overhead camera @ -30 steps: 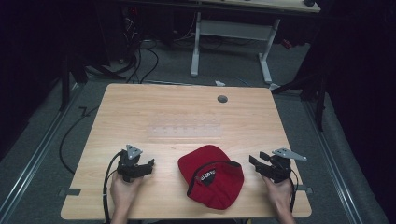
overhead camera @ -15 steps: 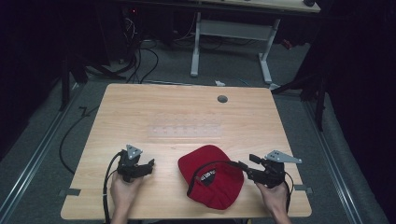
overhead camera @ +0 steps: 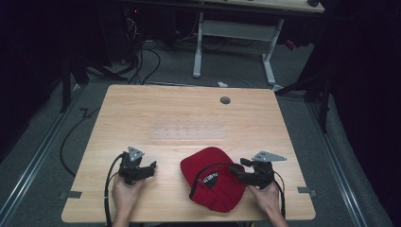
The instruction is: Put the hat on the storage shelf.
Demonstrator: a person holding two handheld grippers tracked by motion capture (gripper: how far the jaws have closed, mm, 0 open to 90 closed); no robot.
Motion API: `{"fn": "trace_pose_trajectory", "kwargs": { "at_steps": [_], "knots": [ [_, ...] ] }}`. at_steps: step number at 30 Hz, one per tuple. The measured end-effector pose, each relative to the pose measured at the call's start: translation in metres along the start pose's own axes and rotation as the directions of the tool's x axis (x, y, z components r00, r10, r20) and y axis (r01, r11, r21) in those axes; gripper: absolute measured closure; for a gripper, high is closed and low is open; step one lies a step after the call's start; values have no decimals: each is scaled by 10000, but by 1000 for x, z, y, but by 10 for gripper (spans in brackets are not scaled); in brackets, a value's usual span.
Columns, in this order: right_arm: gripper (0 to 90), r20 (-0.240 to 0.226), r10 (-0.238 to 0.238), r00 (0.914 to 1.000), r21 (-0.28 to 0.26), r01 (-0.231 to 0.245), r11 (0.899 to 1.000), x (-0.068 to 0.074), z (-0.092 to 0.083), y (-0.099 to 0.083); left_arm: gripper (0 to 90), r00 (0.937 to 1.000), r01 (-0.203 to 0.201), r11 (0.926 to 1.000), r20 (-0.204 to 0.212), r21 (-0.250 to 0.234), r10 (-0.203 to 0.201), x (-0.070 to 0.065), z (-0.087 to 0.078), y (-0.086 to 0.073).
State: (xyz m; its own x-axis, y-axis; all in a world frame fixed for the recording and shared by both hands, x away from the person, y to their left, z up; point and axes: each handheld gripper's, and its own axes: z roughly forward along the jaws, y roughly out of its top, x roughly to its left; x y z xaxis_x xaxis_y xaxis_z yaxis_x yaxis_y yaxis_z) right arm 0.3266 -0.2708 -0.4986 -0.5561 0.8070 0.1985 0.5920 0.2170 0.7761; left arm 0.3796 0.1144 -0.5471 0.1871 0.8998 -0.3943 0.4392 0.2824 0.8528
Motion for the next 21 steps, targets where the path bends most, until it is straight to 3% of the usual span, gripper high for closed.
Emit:
{"fn": "trace_pose_trajectory", "kwargs": {
  "at_steps": [13, 21],
  "knots": [
    [368, -478, -15, 9989, 539, 41, 9985, -2, 21, -5, 263, 10000, 0, 10000, -4, 1, 0, 0, 0, 0],
    [438, -682, -45, 9977, 793, 99, 9968, -2, 28, -7, 263, 10000, 3, 10000, -8, -3, -3, 0, 0, 0]
  ]
}}
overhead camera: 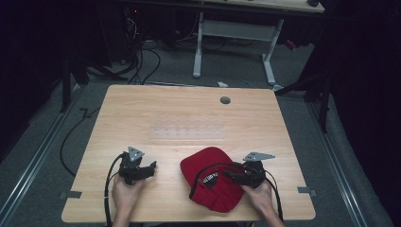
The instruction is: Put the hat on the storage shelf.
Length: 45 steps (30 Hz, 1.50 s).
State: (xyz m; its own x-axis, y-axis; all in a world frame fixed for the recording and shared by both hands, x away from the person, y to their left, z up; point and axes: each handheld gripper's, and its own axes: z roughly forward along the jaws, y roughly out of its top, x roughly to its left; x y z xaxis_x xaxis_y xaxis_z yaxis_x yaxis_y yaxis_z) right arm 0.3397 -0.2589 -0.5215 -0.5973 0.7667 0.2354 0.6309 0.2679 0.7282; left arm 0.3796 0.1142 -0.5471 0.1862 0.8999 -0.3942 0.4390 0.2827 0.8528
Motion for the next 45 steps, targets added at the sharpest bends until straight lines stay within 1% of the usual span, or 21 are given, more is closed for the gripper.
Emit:
{"fn": "trace_pose_trajectory", "kwargs": {
  "at_steps": [3, 4, 6, 7, 8, 11, 12, 13, 15, 18, 28, 32, 34, 36, 45],
  "knots": [
    [482, -75, 11, 10000, 60, -11, 10000, 0, 2, -1, 263, 10000, -3, 10000, 1, 2, 3, 0, 0, 0],
    [518, -63, -47, 10000, 51, 48, 10000, 0, 2, -1, 263, 10000, -1, 10000, 0, 0, 1, 0, 0, 0],
    [534, -57, -63, 10000, 42, 64, 10000, 1, 2, -2, 263, 10000, -2, 10000, 0, 1, 2, 0, 0, 0],
    [577, -89, -42, 10000, 44, 42, 10000, 0, 2, -2, 263, 10000, 0, 10000, -1, -1, 0, 0, 0, 0],
    [577, -89, -42, 10000, 44, 42, 10000, 0, 2, -2, 263, 10000, -2, 10000, -1, 1, 2, 0, 0, 0],
    [643, -131, -121, 9998, 62, 122, 9999, 1, 2, -2, 263, 10000, -1, 10000, -3, -2, 1, 0, 0, 0],
    [688, -157, -109, 9998, 45, 110, 9999, 1, 2, -2, 263, 10000, -4, 10000, -1, 2, 4, 0, 0, 0],
    [688, -157, -109, 9998, 45, 110, 9999, 1, 2, -2, 263, 10000, 1, 10000, -3, -4, -1, 0, 0, 0],
    [726, -220, -170, 9996, 30, 171, 9998, 0, 1, -2, 263, 10000, 1, 10000, -4, -3, -1, 0, 0, 0],
    [775, -438, 21, 9990, 33, -19, 10000, -1, 0, -2, 263, 10000, -2, 10000, -4, -3, 2, 0, 0, 0],
    [821, -771, 289, 9966, 13, -288, 9996, -3, -4, 0, 263, 10000, -27, 10000, 25, 22, 27, 0, 0, 0],
    [826, -789, 463, 9958, -6, -465, 9989, -3, -8, 0, 262, 10000, -21, 10000, 27, 26, 20, -1, 0, 0],
    [828, -790, 458, 9958, -68, -465, 9989, -5, -9, 1, 261, 10000, -16, 10000, 35, 32, 16, 0, 0, 0],
    [830, -743, 604, 9954, -88, -612, 9981, -5, -11, 1, 259, 10000, -22, 10000, 37, 34, 22, -1, 0, 0],
    [832, -657, 831, 9944, -209, -847, 9962, -8, -19, 3, 236, 10000, -55, 9999, 84, 109, 54, -1, 0, -1]
  ]
}}
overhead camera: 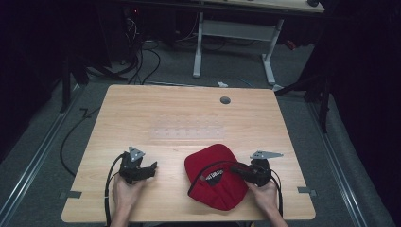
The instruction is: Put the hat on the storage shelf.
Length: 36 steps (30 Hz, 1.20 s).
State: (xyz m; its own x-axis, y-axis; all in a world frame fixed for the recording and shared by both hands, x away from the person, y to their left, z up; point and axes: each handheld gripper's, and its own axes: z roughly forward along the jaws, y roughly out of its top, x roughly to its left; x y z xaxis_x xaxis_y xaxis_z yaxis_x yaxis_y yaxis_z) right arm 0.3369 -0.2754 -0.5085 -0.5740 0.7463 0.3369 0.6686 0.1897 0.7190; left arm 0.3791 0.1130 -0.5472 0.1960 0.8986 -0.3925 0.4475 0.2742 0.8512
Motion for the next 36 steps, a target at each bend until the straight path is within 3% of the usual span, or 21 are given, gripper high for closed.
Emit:
{"fn": "trace_pose_trajectory", "kwargs": {
  "at_steps": [5, 11, 16, 20, 27, 32, 36],
  "knots": [
    [833, 17, -172, 9999, -213, 172, 9996, 2, -7, 7, 234, 10000, -77, 10000, 39, 41, 77, 0, 0, 0],
    [834, -31, 148, 9999, -413, -149, 9990, -1, -15, 11, 234, 9991, -358, 9993, 216, 69, 356, -4, -1, -1],
    [834, 22, 332, 9994, -557, -330, 9979, -5, -22, 15, 236, 9973, -457, 9989, 575, -125, 464, -11, -6, 2],
    [834, 92, 398, 9992, -665, -391, 9970, -7, -27, 18, 241, 9916, -827, 9961, 968, -315, 854, -21, -13, 4],
    [834, 236, 503, 9985, -742, -484, 9961, -10, -35, 28, 237, 9716, -1403, 9892, 1862, -429, 1459, -46, -24, 5],
    [834, 165, 705, 9974, -797, -690, 9944, -12, -38, 33, 230, 9523, -1735, 9841, 2480, -394, 1778, -63, -29, 3],
    [834, 130, 741, 9972, -787, -729, 9942, -12, -40, 39, 221, 9320, -2042, 9783, 2987, -344, 2051, -77, -33, 1]
  ]
}}
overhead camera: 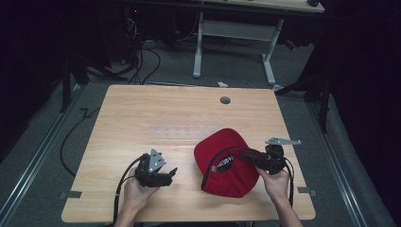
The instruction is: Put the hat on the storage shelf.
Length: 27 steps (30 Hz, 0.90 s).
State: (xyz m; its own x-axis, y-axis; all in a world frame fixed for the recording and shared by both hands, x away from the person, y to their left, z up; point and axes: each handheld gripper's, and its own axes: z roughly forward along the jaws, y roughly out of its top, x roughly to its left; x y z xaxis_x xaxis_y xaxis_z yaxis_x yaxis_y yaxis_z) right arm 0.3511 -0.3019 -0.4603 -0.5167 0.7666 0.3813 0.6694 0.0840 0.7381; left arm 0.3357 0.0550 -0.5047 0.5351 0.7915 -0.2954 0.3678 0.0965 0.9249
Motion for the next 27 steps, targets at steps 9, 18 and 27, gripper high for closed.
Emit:
{"fn": "trace_pose_trajectory", "kwargs": {
  "at_steps": [9, 18, 27],
  "knots": [
    [834, -189, 106, 9998, 129, -104, 9999, 3, 0, 13, 194, 9950, -347, 9993, 946, 149, 331, -25, 3, 2],
    [833, -472, 199, 9987, 448, -178, 9988, 8, 7, 20, 174, 9853, -931, 9955, 1450, 152, 900, -46, 10, 4],
    [833, -754, 327, 9966, 640, -278, 9976, 11, 9, 26, 161, 9797, -1280, 9916, 1575, 174, 1237, -53, 15, 4]
  ]
}}
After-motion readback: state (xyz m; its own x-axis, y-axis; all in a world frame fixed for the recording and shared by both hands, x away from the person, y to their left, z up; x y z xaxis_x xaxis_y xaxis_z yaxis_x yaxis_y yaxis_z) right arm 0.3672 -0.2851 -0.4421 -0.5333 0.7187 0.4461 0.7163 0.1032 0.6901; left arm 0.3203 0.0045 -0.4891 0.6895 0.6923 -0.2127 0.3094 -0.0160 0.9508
